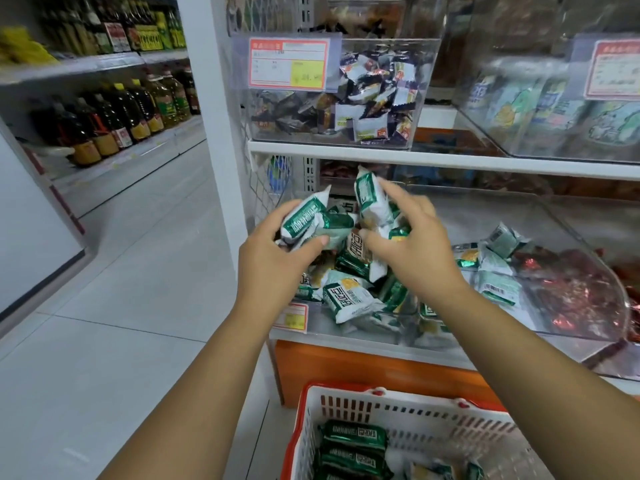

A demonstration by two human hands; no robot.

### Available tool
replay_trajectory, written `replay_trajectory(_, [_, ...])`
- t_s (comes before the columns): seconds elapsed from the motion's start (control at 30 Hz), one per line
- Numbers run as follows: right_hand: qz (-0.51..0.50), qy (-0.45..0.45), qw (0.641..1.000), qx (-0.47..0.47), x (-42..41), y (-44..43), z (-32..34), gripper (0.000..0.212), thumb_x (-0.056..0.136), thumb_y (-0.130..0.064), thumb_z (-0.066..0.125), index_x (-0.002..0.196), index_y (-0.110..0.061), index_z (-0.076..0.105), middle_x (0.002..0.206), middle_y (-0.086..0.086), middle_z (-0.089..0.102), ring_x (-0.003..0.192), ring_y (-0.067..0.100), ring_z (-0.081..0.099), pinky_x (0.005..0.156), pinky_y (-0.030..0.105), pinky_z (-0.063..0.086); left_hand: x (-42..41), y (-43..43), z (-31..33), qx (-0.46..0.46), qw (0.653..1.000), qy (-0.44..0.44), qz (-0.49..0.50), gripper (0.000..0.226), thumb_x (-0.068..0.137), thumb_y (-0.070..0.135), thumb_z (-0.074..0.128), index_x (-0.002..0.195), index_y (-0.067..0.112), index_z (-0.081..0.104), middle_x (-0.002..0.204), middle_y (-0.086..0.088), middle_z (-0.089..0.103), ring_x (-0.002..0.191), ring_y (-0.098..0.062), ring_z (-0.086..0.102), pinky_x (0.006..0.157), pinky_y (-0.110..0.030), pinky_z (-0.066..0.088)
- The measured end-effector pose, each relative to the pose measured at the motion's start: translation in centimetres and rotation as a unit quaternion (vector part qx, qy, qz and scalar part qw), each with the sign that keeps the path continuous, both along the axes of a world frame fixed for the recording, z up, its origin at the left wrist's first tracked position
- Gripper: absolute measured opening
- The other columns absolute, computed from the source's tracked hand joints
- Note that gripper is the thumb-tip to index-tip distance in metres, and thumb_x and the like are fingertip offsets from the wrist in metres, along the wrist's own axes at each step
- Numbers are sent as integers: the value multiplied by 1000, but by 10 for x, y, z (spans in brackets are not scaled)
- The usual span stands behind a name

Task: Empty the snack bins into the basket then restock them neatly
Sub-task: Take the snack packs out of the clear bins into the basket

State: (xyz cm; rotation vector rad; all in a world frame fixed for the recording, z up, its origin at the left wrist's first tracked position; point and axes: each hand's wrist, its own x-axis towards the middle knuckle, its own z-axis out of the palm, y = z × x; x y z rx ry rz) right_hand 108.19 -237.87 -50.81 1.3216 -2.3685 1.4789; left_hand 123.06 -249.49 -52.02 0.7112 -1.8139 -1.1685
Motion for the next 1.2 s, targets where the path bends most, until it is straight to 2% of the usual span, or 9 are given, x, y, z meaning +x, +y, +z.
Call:
replay_trajectory(0.3, [-8,-164,986,-41,20,139,-16,50,79,-28,76,118,-53,56,125,-20,56,113,-7,50,90,11,40,11,109,-8,-44,988,-20,-149,57,77,20,81,113,52,51,116,26,60,105,12,58,82,-5,45])
replay_trajectory(0.4, [-41,-277,960,10,14,192,-75,46,79,-34,77,119,-48,60,126,-15,58,117,8,53,93,33,46,-5,148,-59,-32,965,-126,-229,51,81,31,77,123,47,51,124,34,51,113,10,51,89,-12,45])
replay_trajectory(0.57, [-92,-405,892,179,19,249,-210,56,83,-28,74,135,-29,54,140,-2,51,128,21,50,100,38,46,-26,198,-189,-3,888,-337,-312,60,88,30,72,140,37,44,145,14,44,126,-7,46,93,-11,36])
replay_trajectory(0.7, [-113,-428,861,250,25,275,-291,55,82,-21,76,132,-10,57,120,0,63,101,18,62,78,13,48,-27,231,-278,97,851,-397,-330,62,83,30,77,138,28,49,138,7,53,120,-12,53,100,-24,44])
replay_trajectory(0.77, [-154,-387,868,272,28,281,-318,47,81,-25,78,124,-20,61,93,5,70,80,19,66,61,4,42,-26,243,-309,153,837,-422,-312,66,82,34,78,140,26,48,128,5,58,107,-12,58,90,-25,49])
replay_trajectory(0.83, [-169,-366,870,285,29,284,-345,55,73,-43,80,122,-35,56,98,8,67,91,22,65,76,19,52,-28,248,-326,202,817,-438,-317,67,83,35,77,142,27,45,124,7,57,101,-8,59,85,-25,52])
replay_trajectory(0.93, [-178,-404,853,278,24,276,-361,75,69,-48,81,135,-29,52,134,8,48,123,27,48,99,46,46,-37,241,-330,246,789,-445,-344,76,83,22,78,146,30,36,145,-1,46,104,-12,60,83,-28,56])
replay_trajectory(1.0, [-174,-403,852,285,17,268,-351,72,76,-42,79,139,-23,49,139,4,45,130,25,42,106,44,40,-42,232,-318,193,781,-481,-349,75,89,18,72,151,30,30,148,-1,43,98,-11,61,67,-14,50])
replay_trajectory(1.2, [-228,-380,881,168,1,249,-295,38,93,-23,62,130,-16,58,126,0,61,117,18,57,97,34,46,-39,196,-242,9,835,-438,-334,57,90,28,69,142,31,45,148,10,43,130,-5,41,98,-16,29])
